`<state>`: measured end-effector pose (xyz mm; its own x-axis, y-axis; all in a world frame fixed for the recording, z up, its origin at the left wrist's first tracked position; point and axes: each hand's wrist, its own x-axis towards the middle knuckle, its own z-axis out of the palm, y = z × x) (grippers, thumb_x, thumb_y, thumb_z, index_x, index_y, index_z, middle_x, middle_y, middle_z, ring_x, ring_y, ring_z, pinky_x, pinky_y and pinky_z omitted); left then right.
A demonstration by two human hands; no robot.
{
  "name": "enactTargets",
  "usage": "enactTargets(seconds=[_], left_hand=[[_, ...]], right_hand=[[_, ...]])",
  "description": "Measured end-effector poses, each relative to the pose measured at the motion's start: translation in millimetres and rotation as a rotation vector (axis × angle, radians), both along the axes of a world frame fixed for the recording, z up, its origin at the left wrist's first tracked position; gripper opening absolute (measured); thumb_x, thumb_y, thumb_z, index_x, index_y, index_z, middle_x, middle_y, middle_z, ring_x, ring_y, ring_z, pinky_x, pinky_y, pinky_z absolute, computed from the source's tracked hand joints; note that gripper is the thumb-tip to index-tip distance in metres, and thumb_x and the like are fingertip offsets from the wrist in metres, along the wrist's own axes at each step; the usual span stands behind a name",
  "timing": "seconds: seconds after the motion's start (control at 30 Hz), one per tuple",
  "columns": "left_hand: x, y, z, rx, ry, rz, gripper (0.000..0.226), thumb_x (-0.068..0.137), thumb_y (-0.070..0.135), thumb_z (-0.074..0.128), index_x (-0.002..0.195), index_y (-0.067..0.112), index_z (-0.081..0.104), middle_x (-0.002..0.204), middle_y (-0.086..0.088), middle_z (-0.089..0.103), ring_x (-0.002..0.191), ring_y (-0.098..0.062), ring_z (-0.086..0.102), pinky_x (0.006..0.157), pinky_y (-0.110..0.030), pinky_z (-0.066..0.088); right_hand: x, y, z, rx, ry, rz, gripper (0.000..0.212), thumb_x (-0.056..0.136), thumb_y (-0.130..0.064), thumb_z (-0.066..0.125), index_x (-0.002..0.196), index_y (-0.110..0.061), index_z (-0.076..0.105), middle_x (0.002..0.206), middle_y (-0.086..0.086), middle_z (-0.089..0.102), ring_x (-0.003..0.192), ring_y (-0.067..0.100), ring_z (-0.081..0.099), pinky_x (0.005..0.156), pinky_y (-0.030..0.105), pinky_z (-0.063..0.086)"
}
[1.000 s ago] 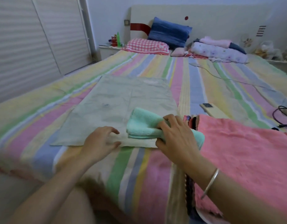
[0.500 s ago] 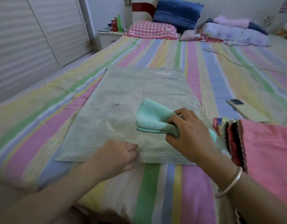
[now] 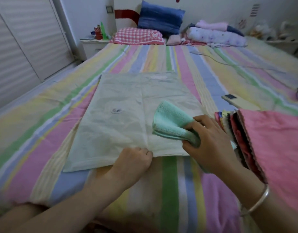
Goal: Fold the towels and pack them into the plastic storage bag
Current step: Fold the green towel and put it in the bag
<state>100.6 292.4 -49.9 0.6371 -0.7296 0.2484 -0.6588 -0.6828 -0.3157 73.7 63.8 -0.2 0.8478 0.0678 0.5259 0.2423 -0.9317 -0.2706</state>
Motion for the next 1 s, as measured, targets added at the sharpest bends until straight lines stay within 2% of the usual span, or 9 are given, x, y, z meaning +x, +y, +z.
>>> enactTargets(seconds=[0.1,0.2,0.27,0.33,0.37,0.4,0.53,0.9,1.0], left_hand=[[-2,-6,11,-0.118,-0.030,0.124,0.042,0.035,0.008,0.090,0.055,0.018,0.055,0.048,0.001,0.051,0.038,-0.020,0.050,0.041,-0.022,0.015],[-3,-7,17,-0.325,0.040,0.238,0.019,0.063,0.023,0.086,0.070,0.023,0.068,0.065,0.004,0.065,0.058,-0.019,0.063,0.046,-0.024,0.037],[-4,-5,29,-0.516,0.272,0.345,0.007,0.082,0.038,0.071,0.080,0.031,0.071,0.080,0.013,0.070,0.078,-0.009,0.064,0.064,-0.024,0.044],[0,-2,34,-0.674,0.504,0.373,0.027,0.081,0.035,0.072,0.057,0.029,0.064,0.063,0.012,0.067,0.062,-0.006,0.058,0.057,-0.022,0.037],[3,0,36,-0.742,0.618,0.375,0.033,0.081,0.027,0.073,0.051,0.021,0.060,0.094,0.006,0.052,0.065,-0.022,0.056,0.053,-0.023,0.033],[6,1,37,-0.827,0.738,0.381,0.038,0.081,0.019,0.073,0.046,0.019,0.058,0.056,0.014,0.031,0.048,-0.012,0.040,0.052,-0.026,0.034],[12,7,40,-1.172,1.007,0.442,0.010,0.087,0.016,0.070,0.078,0.014,0.076,0.073,0.000,0.074,0.070,-0.010,0.069,0.066,-0.031,0.052],[-10,-6,68,-1.205,0.533,0.212,0.004,0.082,0.028,0.075,0.079,0.026,0.076,0.079,0.017,0.073,0.081,0.006,0.065,0.082,-0.016,0.048],[-17,-13,80,-1.217,0.484,0.156,0.005,0.082,0.028,0.075,0.081,0.023,0.077,0.079,0.016,0.073,0.083,0.006,0.065,0.082,-0.015,0.048]], right_hand=[[-13,-4,5,0.022,0.002,0.004,0.033,0.068,-0.037,0.058,0.097,-0.022,0.065,0.105,-0.003,0.054,0.093,0.022,0.054,0.069,0.037,0.048],[-24,-7,11,0.005,-0.017,0.018,0.033,0.070,-0.037,0.058,0.098,-0.021,0.065,0.105,-0.002,0.055,0.093,0.024,0.055,0.072,0.037,0.047],[-32,-6,18,-0.007,-0.038,0.051,0.033,0.070,-0.036,0.059,0.098,-0.021,0.065,0.106,-0.003,0.055,0.093,0.024,0.054,0.070,0.035,0.046],[-41,-3,21,-0.058,-0.068,0.107,0.031,0.068,-0.032,0.061,0.097,-0.020,0.065,0.107,-0.002,0.055,0.093,0.022,0.053,0.067,0.032,0.044],[-45,1,21,-0.116,-0.086,0.134,0.031,0.066,-0.029,0.062,0.095,-0.020,0.066,0.107,0.000,0.056,0.092,0.022,0.053,0.066,0.030,0.043],[-49,4,19,-0.191,-0.096,0.154,0.030,0.064,-0.028,0.062,0.093,-0.019,0.067,0.106,0.002,0.058,0.091,0.023,0.054,0.067,0.030,0.043],[-53,10,-10,-0.438,0.046,0.140,0.031,0.061,-0.036,0.050,0.081,-0.018,0.064,0.097,0.006,0.059,0.081,0.027,0.056,0.064,0.037,0.049],[-37,40,-5,-0.382,0.074,0.014,0.023,0.061,-0.036,0.044,0.065,-0.017,0.057,0.072,0.004,0.054,0.065,0.026,0.052,0.053,0.035,0.042],[-15,66,9,-0.449,0.049,-0.016,0.028,0.058,-0.032,0.063,0.077,-0.011,0.064,0.075,0.009,0.056,0.069,0.029,0.053,0.058,0.037,0.041]])
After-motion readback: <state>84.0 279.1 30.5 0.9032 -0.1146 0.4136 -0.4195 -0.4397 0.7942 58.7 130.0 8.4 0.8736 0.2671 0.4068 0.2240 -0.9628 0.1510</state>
